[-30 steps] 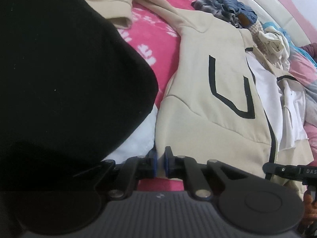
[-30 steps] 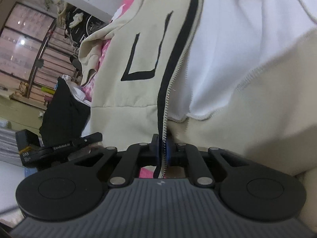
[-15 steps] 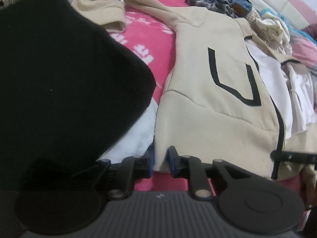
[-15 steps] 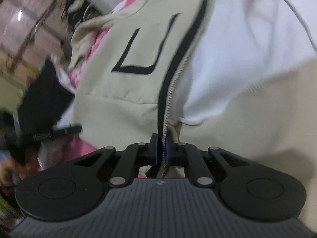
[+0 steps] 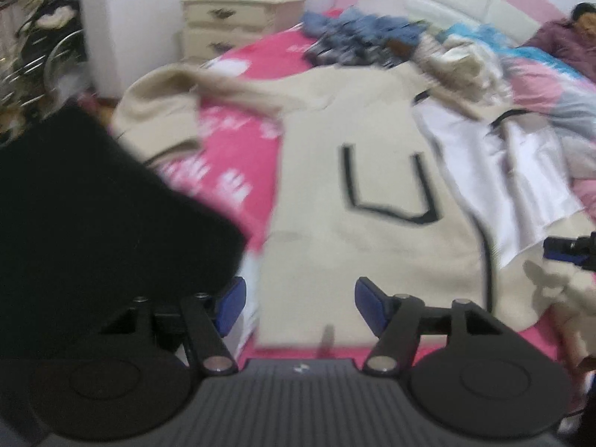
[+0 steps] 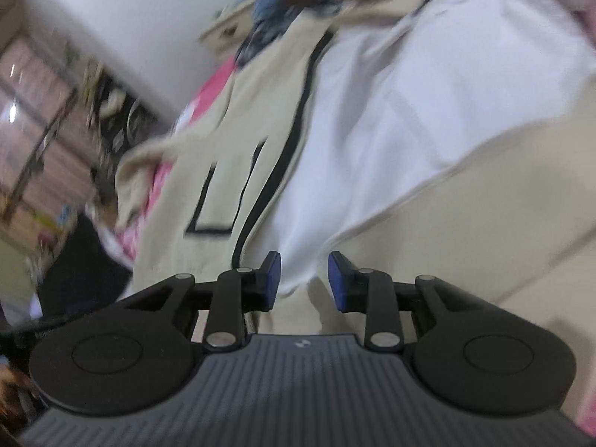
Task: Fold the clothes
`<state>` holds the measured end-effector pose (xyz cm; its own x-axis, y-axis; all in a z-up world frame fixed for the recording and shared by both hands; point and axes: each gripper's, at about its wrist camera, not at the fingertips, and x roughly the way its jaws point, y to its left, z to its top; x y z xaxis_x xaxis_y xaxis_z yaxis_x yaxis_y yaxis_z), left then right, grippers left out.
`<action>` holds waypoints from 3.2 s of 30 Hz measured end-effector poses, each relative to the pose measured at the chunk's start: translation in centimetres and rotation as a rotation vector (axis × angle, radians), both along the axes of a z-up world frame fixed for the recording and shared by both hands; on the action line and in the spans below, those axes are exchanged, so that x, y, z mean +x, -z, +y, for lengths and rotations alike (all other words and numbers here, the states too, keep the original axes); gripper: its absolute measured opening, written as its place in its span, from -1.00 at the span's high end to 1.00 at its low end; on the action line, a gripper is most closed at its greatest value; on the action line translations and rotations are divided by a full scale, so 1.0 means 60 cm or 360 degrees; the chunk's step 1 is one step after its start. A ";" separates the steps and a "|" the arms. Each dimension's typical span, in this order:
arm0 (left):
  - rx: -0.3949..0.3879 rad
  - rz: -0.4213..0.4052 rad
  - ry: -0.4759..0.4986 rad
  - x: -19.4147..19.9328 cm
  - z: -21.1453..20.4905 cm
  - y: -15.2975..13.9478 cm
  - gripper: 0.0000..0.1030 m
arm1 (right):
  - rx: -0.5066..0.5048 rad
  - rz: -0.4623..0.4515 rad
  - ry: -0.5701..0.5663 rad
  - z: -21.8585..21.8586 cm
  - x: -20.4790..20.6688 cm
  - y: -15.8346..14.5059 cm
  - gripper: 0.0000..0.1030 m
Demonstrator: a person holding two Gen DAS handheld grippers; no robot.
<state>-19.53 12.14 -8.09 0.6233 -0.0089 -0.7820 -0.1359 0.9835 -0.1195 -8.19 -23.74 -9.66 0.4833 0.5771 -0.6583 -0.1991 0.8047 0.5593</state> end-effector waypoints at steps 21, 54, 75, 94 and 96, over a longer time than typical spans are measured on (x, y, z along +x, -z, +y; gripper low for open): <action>-0.0178 -0.0157 0.0946 0.190 -0.358 0.003 -0.47 | 0.0466 0.0142 0.1136 -0.279 -0.026 0.053 -0.11; -0.1079 0.0059 0.0235 0.199 -0.127 0.089 0.14 | -0.0604 -0.1140 -0.0971 0.055 -0.020 -0.152 0.93; -0.1035 0.0129 0.0240 0.165 -0.091 0.139 0.11 | -0.1587 -0.1034 -0.1244 0.114 -0.152 0.005 0.39; -0.0957 0.0148 0.0255 0.147 -0.109 0.136 0.10 | -0.0478 0.0231 0.0267 -0.183 -0.009 0.019 -0.27; -0.0943 0.0153 0.0265 0.149 -0.109 0.132 0.10 | -0.0390 0.0269 0.0210 -0.181 -0.009 0.034 0.14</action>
